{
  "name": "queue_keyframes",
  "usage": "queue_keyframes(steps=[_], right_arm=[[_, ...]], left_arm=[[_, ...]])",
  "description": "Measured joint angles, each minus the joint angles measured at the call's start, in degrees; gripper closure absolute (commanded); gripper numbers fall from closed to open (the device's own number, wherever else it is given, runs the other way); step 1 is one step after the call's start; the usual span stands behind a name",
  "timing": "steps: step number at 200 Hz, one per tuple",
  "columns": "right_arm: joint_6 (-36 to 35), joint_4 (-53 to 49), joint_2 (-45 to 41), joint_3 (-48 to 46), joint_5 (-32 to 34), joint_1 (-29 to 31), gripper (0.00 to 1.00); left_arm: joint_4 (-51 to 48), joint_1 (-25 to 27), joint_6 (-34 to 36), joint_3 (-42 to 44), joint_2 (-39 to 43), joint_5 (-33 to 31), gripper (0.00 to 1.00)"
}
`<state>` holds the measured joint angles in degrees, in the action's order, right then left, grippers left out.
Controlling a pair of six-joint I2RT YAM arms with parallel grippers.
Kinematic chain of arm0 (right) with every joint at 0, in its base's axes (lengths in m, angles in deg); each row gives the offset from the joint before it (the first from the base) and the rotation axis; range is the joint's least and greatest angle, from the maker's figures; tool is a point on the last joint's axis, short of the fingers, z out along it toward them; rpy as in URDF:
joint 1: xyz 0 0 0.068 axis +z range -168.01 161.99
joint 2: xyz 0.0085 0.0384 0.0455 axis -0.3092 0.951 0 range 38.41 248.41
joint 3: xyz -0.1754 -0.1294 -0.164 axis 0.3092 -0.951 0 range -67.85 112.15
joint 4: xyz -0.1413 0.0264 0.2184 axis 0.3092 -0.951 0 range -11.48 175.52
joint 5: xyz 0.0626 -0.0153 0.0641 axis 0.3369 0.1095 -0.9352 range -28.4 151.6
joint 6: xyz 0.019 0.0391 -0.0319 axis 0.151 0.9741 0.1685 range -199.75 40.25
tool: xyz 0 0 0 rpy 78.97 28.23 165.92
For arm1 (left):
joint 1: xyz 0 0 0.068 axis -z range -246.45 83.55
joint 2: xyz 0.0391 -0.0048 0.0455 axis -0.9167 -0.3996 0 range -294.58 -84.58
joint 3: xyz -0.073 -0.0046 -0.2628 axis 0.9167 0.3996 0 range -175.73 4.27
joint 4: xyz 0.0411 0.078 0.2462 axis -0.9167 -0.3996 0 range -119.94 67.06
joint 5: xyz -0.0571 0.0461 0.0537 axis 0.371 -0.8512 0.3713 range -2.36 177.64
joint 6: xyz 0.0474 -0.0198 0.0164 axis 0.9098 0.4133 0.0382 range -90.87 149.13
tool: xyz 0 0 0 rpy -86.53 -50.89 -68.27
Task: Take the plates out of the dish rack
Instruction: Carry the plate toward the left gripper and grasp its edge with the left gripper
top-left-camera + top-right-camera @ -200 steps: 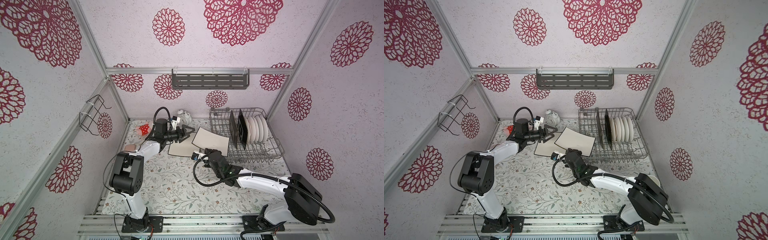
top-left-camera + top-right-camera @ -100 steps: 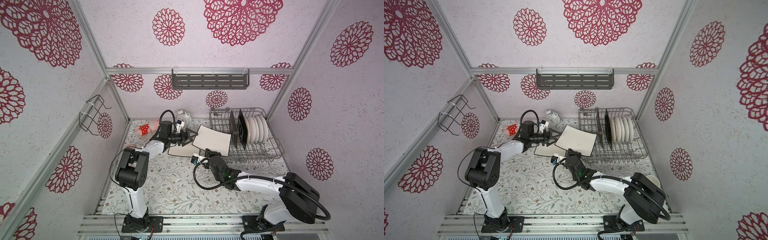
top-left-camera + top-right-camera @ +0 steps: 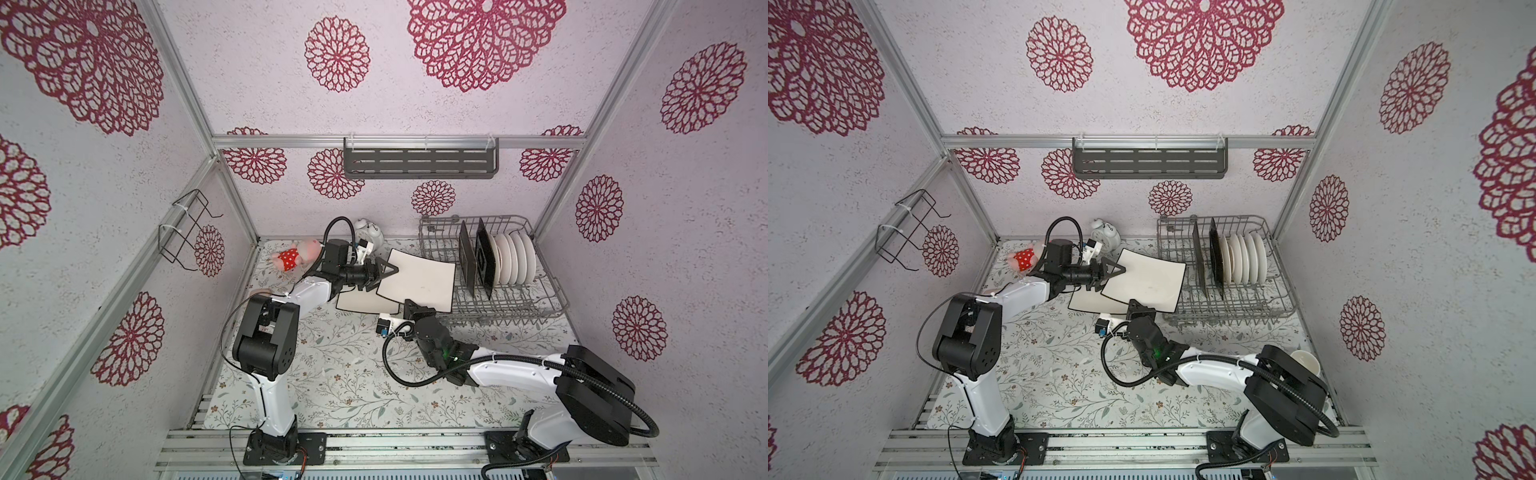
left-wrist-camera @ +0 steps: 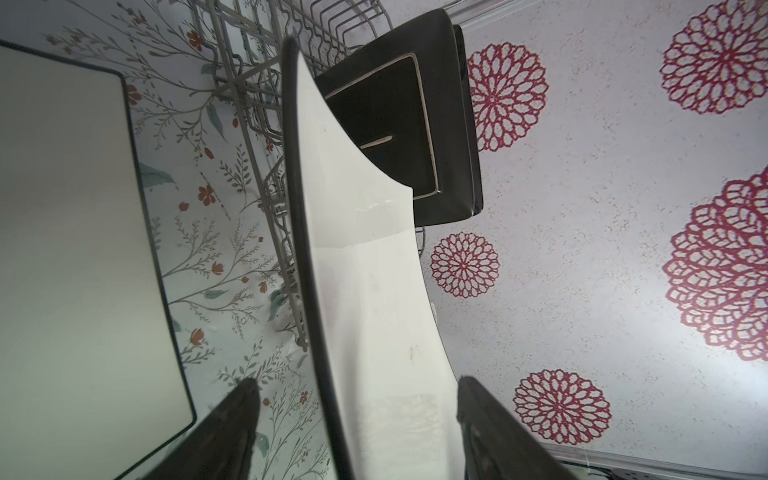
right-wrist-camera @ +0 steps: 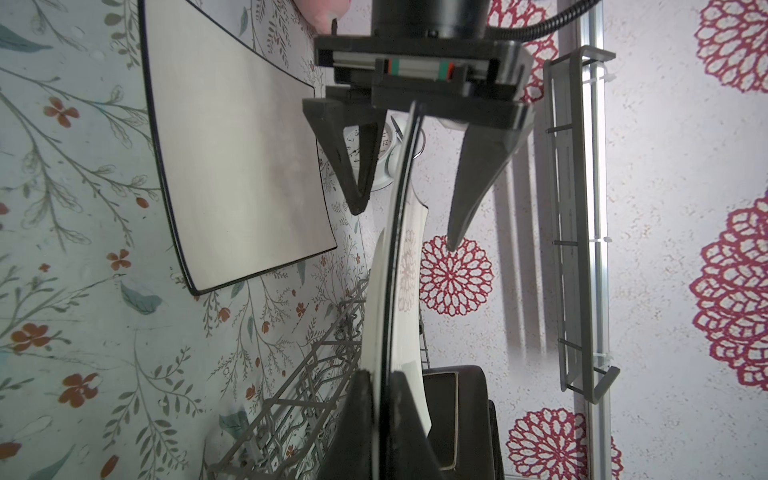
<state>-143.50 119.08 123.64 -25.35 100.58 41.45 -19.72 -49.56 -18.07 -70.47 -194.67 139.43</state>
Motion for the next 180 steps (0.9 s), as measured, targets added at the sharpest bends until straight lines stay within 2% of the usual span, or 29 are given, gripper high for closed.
queue_keyframes(steps=[22,36,58,89,121,180], right_arm=[[-1.14,0.2,0.35,0.0,-0.2,0.55,1.0],[-1.73,0.72,0.9,0.0,-0.2,0.79,1.0],[-2.45,1.46,1.57,0.0,-0.22,0.98,1.0],[-3.87,2.97,1.88,-0.26,-0.24,1.2,1.0],[-8.26,11.19,5.29,-2.78,0.37,1.42,1.0],[-10.1,21.24,9.64,-3.52,1.51,1.73,1.0]], left_arm=[[-4.48,0.0,3.65,-1.77,0.0,-0.87,0.37],[-6.43,0.0,5.27,-2.01,0.0,-1.42,0.48],[-9.4,0.0,6.99,-2.03,0.0,-2.34,0.54],[-11.78,0.0,8.74,-2.12,0.0,-3.02,0.68],[-12.76,-0.15,8.85,-2.43,0.0,-3.02,0.78],[-13.16,-1.33,6.93,-3.28,0.07,-1.77,0.89]])
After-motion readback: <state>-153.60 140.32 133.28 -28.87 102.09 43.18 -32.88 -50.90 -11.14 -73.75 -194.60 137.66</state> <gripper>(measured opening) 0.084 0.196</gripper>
